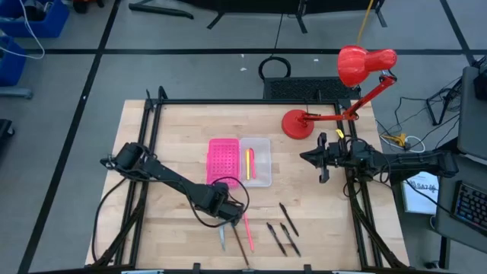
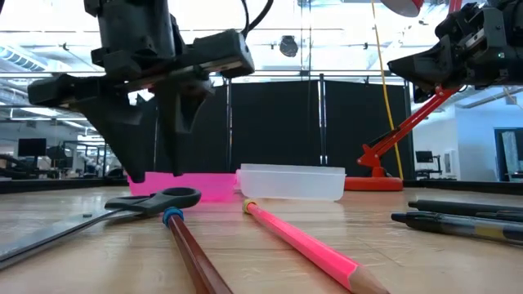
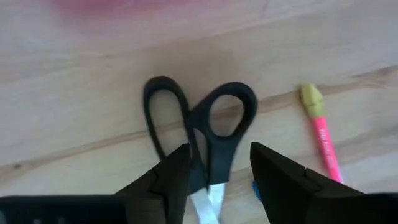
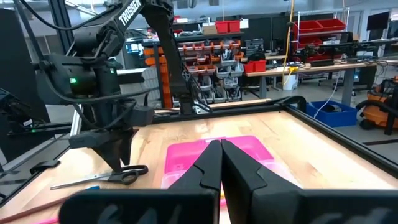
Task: Pick & place school supplies into a supply box
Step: Put the black scissors into the supply box
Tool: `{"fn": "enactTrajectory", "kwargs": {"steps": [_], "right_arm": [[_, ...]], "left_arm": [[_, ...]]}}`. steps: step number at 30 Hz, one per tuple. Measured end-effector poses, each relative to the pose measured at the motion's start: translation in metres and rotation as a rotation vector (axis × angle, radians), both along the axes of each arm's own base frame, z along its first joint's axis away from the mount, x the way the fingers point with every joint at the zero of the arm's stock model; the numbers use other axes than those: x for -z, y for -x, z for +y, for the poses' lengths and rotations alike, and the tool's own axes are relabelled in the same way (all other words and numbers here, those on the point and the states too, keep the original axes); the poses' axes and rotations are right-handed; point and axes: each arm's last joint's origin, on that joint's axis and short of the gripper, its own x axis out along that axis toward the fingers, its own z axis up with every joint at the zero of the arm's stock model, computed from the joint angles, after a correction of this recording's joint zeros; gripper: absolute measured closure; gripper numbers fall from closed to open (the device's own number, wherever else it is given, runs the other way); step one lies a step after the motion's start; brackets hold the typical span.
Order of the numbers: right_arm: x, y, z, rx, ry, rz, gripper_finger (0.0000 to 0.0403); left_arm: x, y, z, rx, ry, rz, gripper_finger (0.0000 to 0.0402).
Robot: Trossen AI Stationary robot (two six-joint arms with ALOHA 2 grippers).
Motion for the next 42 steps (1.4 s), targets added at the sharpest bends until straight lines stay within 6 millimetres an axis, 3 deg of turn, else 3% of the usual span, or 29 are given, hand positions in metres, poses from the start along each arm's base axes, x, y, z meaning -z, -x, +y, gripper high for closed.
{"fn": "enactTrajectory", "kwargs": {"steps": [18,27,35,38,42], "right_arm": [[-0.002,0.000,0.000,0.001,0.006,-0.021,0.0403],[-0.005,0.000,0.000,0.001,0.008,-0.047,0.0403],[-0.005,0.000,0.000,0.001,0.009,-0.052,0.0403],[-0.005,0.000,0.000,0.001,0.009,-0.052,0.0403],[-0.005,0.000,0.000,0.001,0.009,-0.052,0.0403]], "left_arm": [[0.001,0.001,0.007,0.069,-0.098,0.013,0.0245],[0.032,-0.004,0.003,0.116,-0.090,0.103,0.0245],[0.044,-0.006,0.004,0.152,-0.096,0.140,0.0246],[0.045,-0.007,0.004,0.163,-0.105,0.137,0.0265],[0.045,-0.006,0.005,0.183,-0.108,0.142,0.0324]]}}
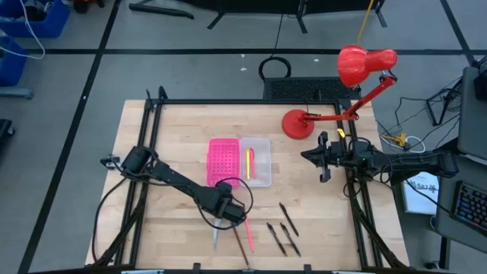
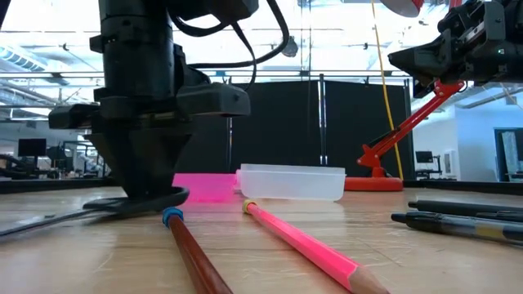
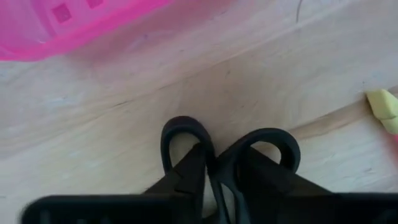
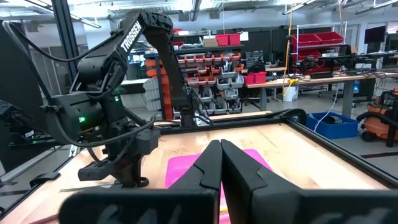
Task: Pick & place school supplies into a supply box
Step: Put the black scissors into the supply box
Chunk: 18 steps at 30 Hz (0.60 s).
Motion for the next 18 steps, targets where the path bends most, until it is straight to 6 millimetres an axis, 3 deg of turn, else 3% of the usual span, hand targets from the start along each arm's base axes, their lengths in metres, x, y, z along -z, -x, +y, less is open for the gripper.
{"fn": "enactTrajectory", "kwargs": {"steps": [2,8,13,18], "right_arm": [[0.000,0.000,0.000,0.000,0.000,0.000,0.0403],[0.003,0.000,0.000,0.000,-0.002,0.027,0.0403],[0.003,0.000,0.000,0.000,-0.002,0.031,0.0403],[0.003,0.000,0.000,0.000,-0.002,0.031,0.0403]], "left_arm": [[0.000,0.000,0.000,0.010,0.000,0.002,0.0341],[-0.005,0.001,0.001,0.058,0.003,-0.002,0.0341],[-0.024,0.005,0.003,0.074,-0.007,-0.051,0.0341],[-0.058,0.008,0.007,0.063,0.004,-0.160,0.0341]]}}
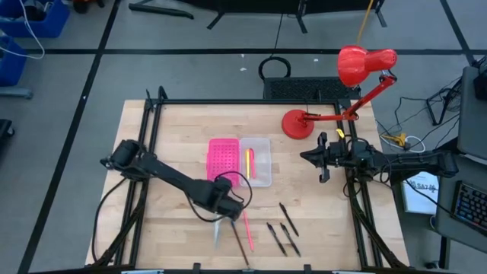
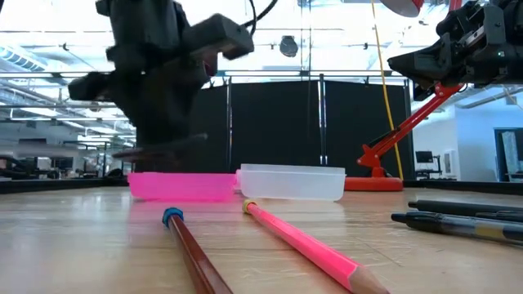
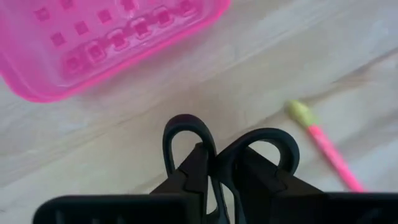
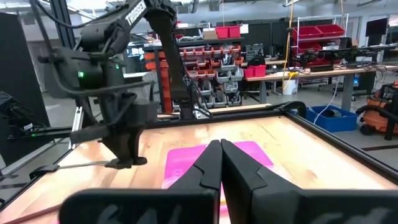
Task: Pick & place school supplies into a supply box
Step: Put the black scissors into the supply box
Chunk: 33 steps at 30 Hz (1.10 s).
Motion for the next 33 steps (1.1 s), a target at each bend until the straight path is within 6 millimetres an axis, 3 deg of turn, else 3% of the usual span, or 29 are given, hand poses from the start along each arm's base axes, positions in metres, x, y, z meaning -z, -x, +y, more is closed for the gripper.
{"fn": "enactTrajectory", "kwargs": {"steps": [4,9,13,19,24,33], "right_arm": [[0.000,0.000,0.000,0.000,0.000,0.000,0.0403],[0.000,0.000,0.000,0.000,0.000,-0.001,0.0403],[0.000,0.000,0.000,-0.001,-0.006,-0.001,0.0403],[0.000,0.000,0.000,0.000,-0.007,-0.001,0.0403],[0.000,0.000,0.000,0.000,-0.007,-0.001,0.0403],[-0.001,0.000,0.000,0.003,0.001,-0.009,0.0403]], "left_arm": [[-0.018,0.003,0.007,-0.012,0.016,-0.045,0.0341],[-0.042,-0.004,0.036,-0.023,0.017,-0.153,0.0341],[-0.060,-0.024,0.071,0.042,0.001,-0.337,0.0341],[-0.068,-0.043,0.136,0.047,-0.028,-0.477,0.0341],[-0.067,-0.041,0.178,0.004,-0.090,-0.462,0.0341],[-0.036,-0.065,0.211,-0.020,-0.096,-0.436,0.0341]]}}
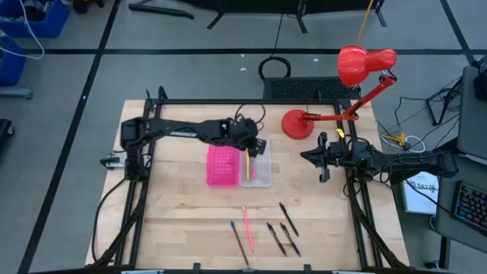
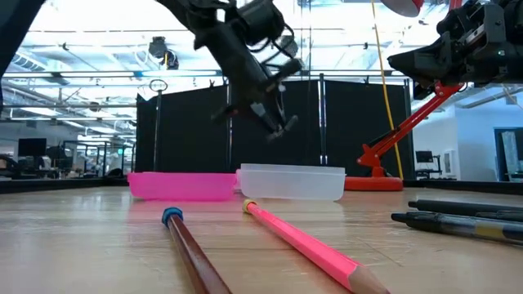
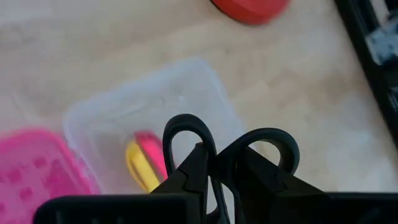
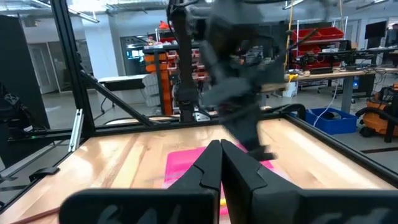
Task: Pick & place school supplies into a supply box
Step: Put the black scissors into the supply box
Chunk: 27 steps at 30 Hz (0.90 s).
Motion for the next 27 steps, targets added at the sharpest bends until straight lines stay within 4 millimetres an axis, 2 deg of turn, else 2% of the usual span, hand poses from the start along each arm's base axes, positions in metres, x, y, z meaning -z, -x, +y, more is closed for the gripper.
{"fn": "enactTrajectory", "kwargs": {"steps": [3,9,16,27], "right_arm": [[0.000,0.000,0.000,-0.001,-0.001,-0.002,0.0403],[0.000,0.000,0.000,-0.002,0.000,-0.002,0.0403],[0.001,-0.001,0.000,-0.002,-0.002,0.013,0.0403],[0.002,-0.001,0.000,-0.002,-0.002,0.017,0.0403]], "left_arm": [[0.005,-0.011,0.010,-0.013,-0.020,0.034,0.0341],[0.012,-0.030,0.012,0.029,-0.024,0.097,0.0341],[0.032,-0.035,0.013,0.019,-0.008,0.153,0.0341],[0.040,-0.033,0.016,-0.007,-0.035,0.207,0.0341]]}}
